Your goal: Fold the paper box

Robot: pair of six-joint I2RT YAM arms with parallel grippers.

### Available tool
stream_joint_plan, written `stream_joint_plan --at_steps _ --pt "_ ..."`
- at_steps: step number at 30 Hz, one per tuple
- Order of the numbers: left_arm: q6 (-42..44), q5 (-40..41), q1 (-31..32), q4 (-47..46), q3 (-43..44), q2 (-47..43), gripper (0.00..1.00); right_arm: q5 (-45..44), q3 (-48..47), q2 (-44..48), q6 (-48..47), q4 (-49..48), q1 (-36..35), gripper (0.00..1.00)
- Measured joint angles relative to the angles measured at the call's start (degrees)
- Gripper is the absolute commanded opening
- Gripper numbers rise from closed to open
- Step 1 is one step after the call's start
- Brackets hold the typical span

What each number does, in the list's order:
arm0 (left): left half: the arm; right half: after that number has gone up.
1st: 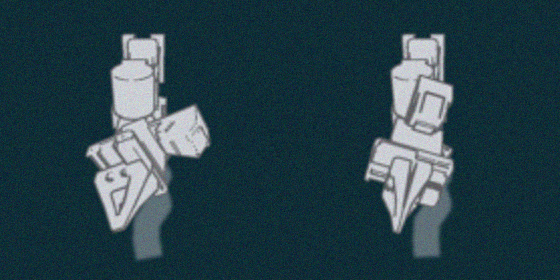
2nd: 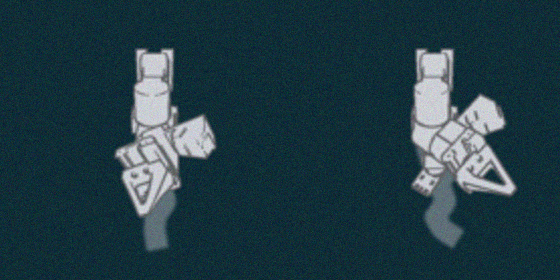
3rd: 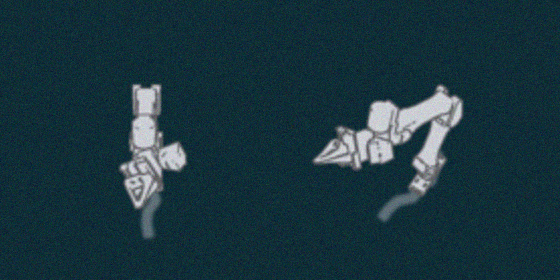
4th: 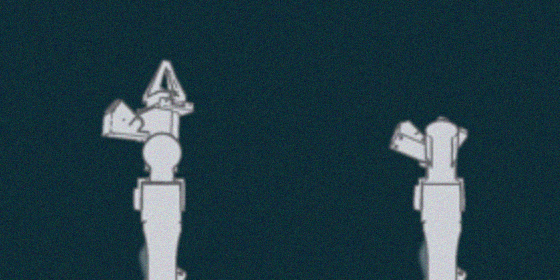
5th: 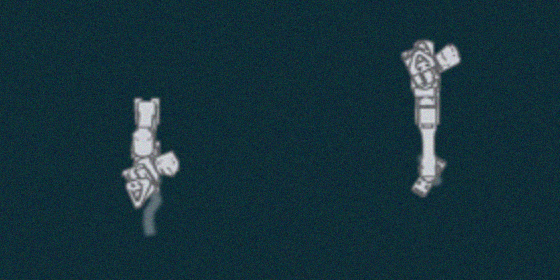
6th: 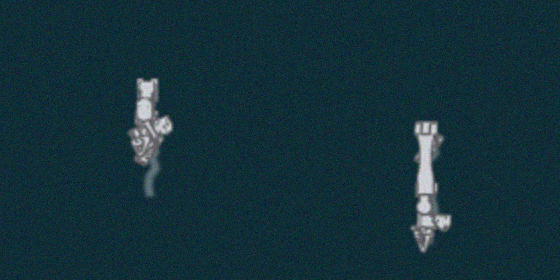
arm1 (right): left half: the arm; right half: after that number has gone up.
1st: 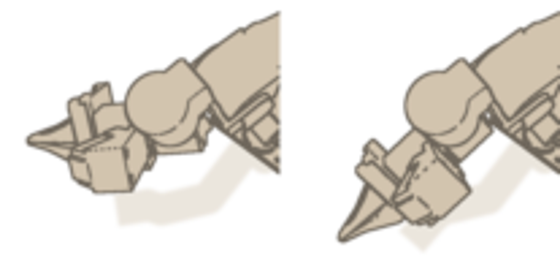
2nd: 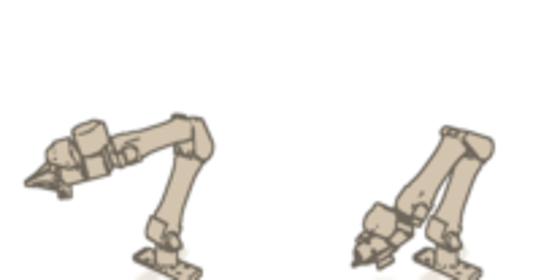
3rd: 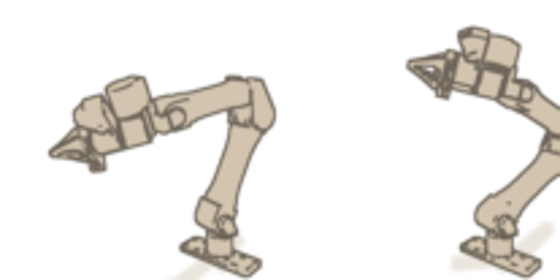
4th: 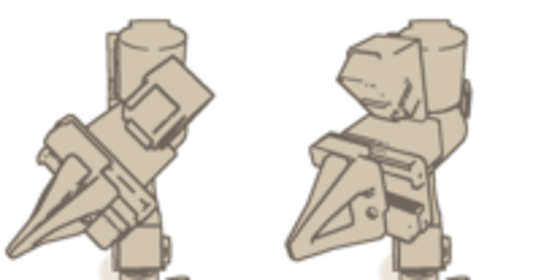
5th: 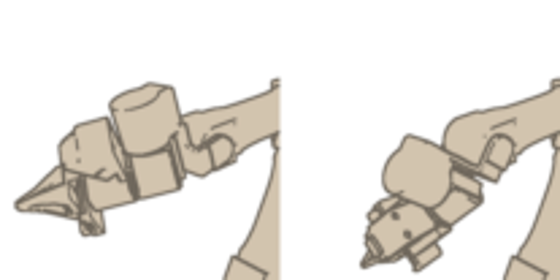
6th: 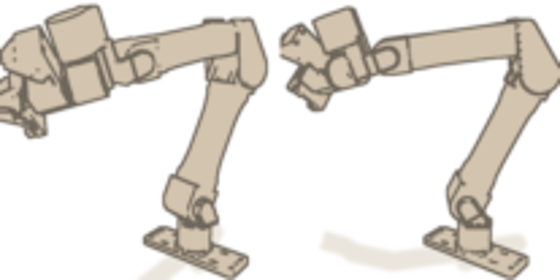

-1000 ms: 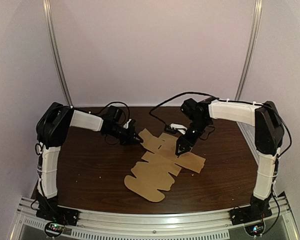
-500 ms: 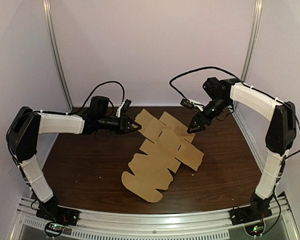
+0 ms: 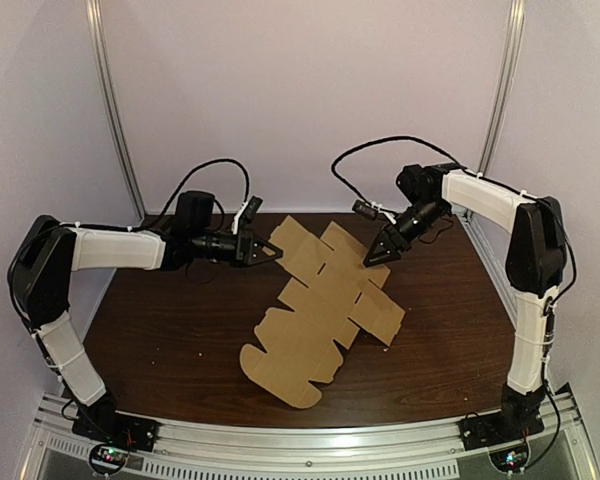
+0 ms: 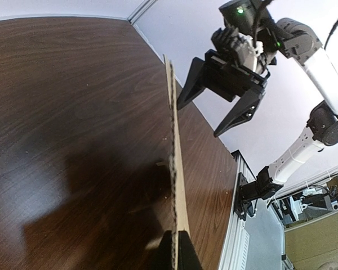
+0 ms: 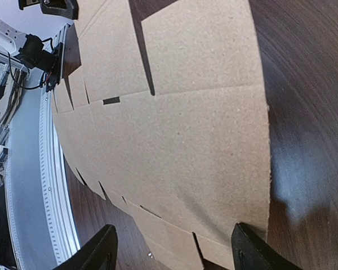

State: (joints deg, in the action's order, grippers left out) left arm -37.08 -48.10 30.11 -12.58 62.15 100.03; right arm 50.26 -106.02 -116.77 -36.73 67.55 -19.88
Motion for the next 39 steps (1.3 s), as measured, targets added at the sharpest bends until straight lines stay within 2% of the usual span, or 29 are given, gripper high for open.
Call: stream_joint_plan --at_steps 6,17,27,30,39 --pt "0.00 -0.81 0.00 -0.37 0.00 -0.07 0.00 2.91 -2.84 -5.35 -1.07 0.81 0.00 0.68" --pt "1.49 -1.16 0.00 1.33 0.02 -0.39 0.00 1.73 -10.14 -5.33 -2.69 2.99 2.69 0.70" --pt "2.78 -1.73 0.00 2.21 0.02 -2.95 0.00 6.05 -13.97 -7.72 -7.43 7.74 2.95 0.64" --pt "2.78 -1.92 0.00 1.95 0.02 -2.97 0.00 7.08 -13.97 -8.68 -9.49 8.28 2.86 0.58" --pt "2.86 -1.57 0.00 1.90 0.02 -2.97 0.00 9.68 -13.99 -9.18 -14.69 9.07 2.82 0.28"
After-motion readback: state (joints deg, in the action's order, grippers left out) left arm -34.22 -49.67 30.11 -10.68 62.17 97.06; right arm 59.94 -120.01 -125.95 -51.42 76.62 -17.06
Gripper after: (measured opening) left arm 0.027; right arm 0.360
